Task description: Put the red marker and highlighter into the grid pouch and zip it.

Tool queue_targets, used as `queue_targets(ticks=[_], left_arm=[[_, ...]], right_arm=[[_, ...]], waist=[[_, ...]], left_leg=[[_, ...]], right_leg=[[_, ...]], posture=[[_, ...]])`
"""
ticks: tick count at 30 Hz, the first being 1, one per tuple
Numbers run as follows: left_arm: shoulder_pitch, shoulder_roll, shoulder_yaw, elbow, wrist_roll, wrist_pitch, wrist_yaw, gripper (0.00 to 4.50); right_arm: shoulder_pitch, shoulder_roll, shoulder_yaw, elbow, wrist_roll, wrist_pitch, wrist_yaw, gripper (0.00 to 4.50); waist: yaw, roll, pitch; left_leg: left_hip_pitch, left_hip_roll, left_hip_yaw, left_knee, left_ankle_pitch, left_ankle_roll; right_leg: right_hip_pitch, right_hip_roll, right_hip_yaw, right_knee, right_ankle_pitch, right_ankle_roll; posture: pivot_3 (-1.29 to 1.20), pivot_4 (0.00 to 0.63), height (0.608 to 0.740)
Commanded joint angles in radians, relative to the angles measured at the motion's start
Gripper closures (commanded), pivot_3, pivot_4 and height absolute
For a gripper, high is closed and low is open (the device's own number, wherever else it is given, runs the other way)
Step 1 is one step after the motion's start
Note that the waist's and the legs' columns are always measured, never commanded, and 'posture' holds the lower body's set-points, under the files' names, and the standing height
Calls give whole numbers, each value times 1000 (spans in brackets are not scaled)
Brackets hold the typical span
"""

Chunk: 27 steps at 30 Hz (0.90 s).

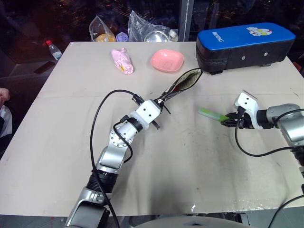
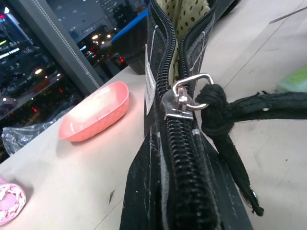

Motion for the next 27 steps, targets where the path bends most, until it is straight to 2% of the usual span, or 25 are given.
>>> queue_targets(ticks=[1, 7, 11, 19, 27], left_arm=[[-6, 2, 10, -38, -5, -11, 6, 4500], [-19, -1, 1, -11, -3, -24, 1, 4500], [-28, -4, -5, -4, 0, -27, -1, 4500], [-44, -10, -14, 10, 4, -36, 0, 4500], [-72, -9, -47, 19, 53, -25, 0, 4500]], right_arm=[[-102, -65, -98, -108, 12, -138, 43, 3734], [-203, -90, -109, -188, -40, -228, 25, 3734], [-270, -78, -46, -207, -171, -303, -38, 3734], [-372, -69, 95, -60, -456, -584, -125, 3734], [-482, -2, 187, 14, -596, -739, -132, 3734]], waist=[[-1, 2, 1], [1, 1, 1], [1, 1, 1], [0, 1, 1], [-2, 2, 1]], left_leg=[[0, 0, 0, 0, 0, 0], [0, 1, -1, 0, 0, 0], [0, 0, 1, 0, 0, -1], [0, -1, 1, 0, 2, -4], [0, -1, 1, 0, 3, -5]], right_leg=[[0, 0, 0, 0, 0, 0], [0, 0, -1, 0, 0, 0], [0, -2, 0, 0, 0, 0], [-1, -2, 0, 0, 0, 0], [-1, 1, 0, 0, 0, 0]], posture=[[0, 150, 740], [0, 150, 740], [0, 150, 740], [0, 150, 740], [0, 150, 740]])
